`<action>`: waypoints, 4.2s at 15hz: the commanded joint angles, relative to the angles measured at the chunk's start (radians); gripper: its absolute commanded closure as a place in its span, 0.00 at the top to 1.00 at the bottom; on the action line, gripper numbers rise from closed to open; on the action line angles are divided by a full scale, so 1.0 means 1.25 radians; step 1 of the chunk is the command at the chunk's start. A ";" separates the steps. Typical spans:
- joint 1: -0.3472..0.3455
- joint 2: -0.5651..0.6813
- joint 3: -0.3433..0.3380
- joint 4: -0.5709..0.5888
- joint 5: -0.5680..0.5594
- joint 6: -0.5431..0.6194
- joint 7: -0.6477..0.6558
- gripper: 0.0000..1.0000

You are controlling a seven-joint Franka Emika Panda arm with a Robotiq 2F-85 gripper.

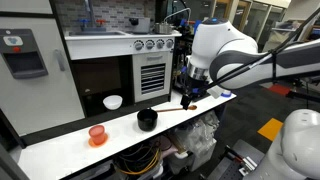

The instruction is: Use the wooden spoon to mix the contents of the black cup then place the spoon on the counter

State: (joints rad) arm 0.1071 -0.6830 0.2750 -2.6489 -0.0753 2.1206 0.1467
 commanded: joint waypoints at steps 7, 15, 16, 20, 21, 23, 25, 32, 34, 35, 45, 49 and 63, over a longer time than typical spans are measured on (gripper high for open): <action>0.014 0.003 -0.012 0.002 -0.010 -0.003 0.008 1.00; 0.038 0.049 -0.248 0.049 0.063 0.074 -0.295 1.00; 0.053 0.068 -0.296 0.059 0.071 0.085 -0.363 1.00; 0.113 0.182 -0.450 0.118 0.108 0.094 -0.623 1.00; 0.116 0.223 -0.467 0.137 0.122 0.093 -0.689 1.00; 0.110 0.305 -0.481 0.175 0.156 0.079 -0.813 1.00; 0.081 0.392 -0.453 0.216 0.152 0.060 -0.872 1.00; 0.022 0.412 -0.381 0.212 0.146 0.084 -0.828 1.00; 0.021 0.408 -0.380 0.208 0.157 0.087 -0.859 1.00; 0.020 0.410 -0.376 0.207 0.182 0.085 -0.893 1.00; -0.017 0.490 -0.341 0.196 0.246 0.199 -1.134 1.00; -0.044 0.559 -0.327 0.200 0.247 0.318 -1.145 1.00; -0.175 0.751 -0.252 0.325 0.235 0.366 -1.231 1.00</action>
State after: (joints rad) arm -0.0702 0.2079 -0.0792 -2.2920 0.2265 2.5598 -1.3527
